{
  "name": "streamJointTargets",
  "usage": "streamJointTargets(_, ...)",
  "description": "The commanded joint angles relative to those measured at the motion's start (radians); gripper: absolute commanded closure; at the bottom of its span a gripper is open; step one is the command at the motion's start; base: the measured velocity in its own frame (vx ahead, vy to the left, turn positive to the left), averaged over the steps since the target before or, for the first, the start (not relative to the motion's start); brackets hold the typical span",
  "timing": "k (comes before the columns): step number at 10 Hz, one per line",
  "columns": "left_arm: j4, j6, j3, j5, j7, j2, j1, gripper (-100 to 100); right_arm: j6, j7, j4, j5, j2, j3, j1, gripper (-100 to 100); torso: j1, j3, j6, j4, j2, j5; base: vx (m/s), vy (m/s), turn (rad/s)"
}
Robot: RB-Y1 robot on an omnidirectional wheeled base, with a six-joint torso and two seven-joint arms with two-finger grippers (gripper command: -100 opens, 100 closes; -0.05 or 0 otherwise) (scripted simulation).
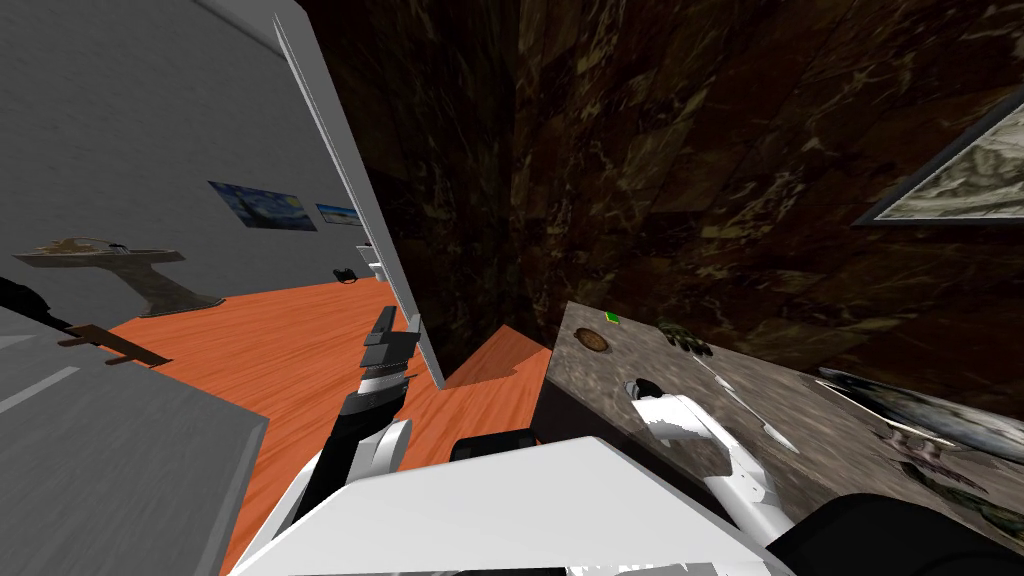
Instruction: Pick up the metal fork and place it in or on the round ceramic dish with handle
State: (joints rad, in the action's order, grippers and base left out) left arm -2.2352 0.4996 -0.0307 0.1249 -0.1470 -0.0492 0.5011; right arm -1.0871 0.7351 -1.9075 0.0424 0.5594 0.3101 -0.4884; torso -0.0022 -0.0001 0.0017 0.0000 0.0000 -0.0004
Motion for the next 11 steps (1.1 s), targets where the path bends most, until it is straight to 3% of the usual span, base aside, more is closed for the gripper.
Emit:
streamJointTargets(1,0.000,0.000,0.000,0.000,0.000,0.000,0.000,0,0.022,-0.007,0.028,0.009,-0.003,-0.006,0.007,-100,0.000,0.000,0.000,0.000,0.000,0.000,0.020,-0.037,0.022)
streamJointTargets(3,0.000,0.000,0.000,0.000,0.000,0.000,0.000,0,0.024,-0.008,0.030,0.010,-0.004,-0.006,0.006,-100,0.001,0.000,0.000,0.000,0.000,0.000,0.002,-0.015,0.016)
streamJointTargets(4,0.000,0.000,0.000,0.000,0.000,0.000,0.000,0,0.027,-0.008,0.032,0.010,-0.003,-0.007,0.006,100,0.002,0.000,0.000,0.000,0.001,0.000,0.000,0.000,0.000)
streamJointTargets(8,0.000,0.000,0.000,0.000,0.000,0.000,0.000,0,0.027,-0.006,0.032,0.011,-0.002,-0.006,0.005,100,0.002,-0.001,-0.001,0.000,-0.001,-0.001,0.000,0.000,0.000)
streamJointTargets(9,0.000,0.000,0.000,0.000,0.000,0.000,0.000,0,0.027,-0.006,0.032,0.011,-0.002,-0.006,0.005,0,0.002,-0.001,-0.001,0.000,-0.001,-0.001,0.000,0.000,0.000)
streamJointTargets(10,0.000,0.000,0.000,0.000,0.000,0.000,0.000,0,0.001,0.000,-0.001,0.001,-0.001,-0.001,0.000,100,0.002,-0.001,-0.001,0.000,-0.002,-0.002,-0.006,0.017,-0.036)
streamJointTargets(11,0.000,0.000,0.000,0.000,0.000,0.000,0.000,0,-0.015,0.005,-0.023,-0.005,0.001,0.004,-0.005,100,0.004,-0.001,-0.001,0.000,-0.001,-0.001,-0.015,0.045,-0.044)
